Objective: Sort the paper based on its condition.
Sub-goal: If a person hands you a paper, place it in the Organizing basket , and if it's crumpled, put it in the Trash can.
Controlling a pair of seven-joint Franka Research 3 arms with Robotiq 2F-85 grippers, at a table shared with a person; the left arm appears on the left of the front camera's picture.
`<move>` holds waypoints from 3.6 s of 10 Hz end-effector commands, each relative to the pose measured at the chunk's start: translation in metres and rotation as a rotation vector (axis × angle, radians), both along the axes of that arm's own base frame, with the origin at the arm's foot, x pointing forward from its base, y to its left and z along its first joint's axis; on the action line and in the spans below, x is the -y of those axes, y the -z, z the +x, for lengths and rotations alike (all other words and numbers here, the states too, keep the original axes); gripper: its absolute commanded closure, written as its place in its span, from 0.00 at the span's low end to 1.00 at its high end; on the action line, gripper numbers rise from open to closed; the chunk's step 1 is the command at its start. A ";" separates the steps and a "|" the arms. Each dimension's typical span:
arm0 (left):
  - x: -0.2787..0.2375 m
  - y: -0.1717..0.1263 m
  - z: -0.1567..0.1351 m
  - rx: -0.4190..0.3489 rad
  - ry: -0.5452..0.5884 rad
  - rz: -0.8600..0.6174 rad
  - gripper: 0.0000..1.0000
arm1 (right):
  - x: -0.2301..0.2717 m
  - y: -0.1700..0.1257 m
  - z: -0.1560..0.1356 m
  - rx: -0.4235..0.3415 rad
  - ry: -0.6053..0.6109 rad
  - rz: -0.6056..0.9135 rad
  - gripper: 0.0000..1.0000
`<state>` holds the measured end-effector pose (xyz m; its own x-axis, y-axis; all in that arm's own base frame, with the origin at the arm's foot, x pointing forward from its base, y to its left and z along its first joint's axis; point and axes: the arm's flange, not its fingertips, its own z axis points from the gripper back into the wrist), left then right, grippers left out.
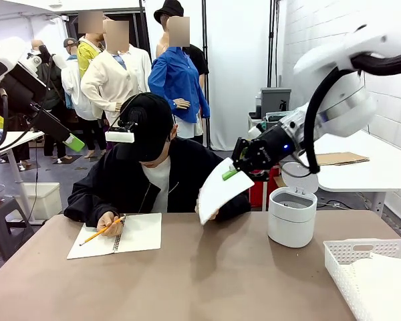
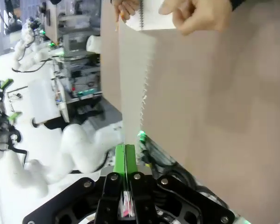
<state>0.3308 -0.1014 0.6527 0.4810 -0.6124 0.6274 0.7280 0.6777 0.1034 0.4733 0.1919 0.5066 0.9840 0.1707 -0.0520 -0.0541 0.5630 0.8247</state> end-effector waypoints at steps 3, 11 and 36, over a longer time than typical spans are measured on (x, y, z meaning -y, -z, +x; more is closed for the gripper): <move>0.001 0.000 -0.001 -0.003 -0.016 0.002 0.00 | 0.035 -0.034 -0.075 0.249 0.012 -0.158 1.00; 0.001 0.000 -0.001 -0.003 -0.016 0.002 0.00 | 0.128 -0.057 -0.139 0.299 0.209 -0.793 1.00; 0.001 0.000 -0.001 -0.003 -0.016 0.002 0.00 | 0.205 0.116 -0.125 0.161 0.101 -0.664 1.00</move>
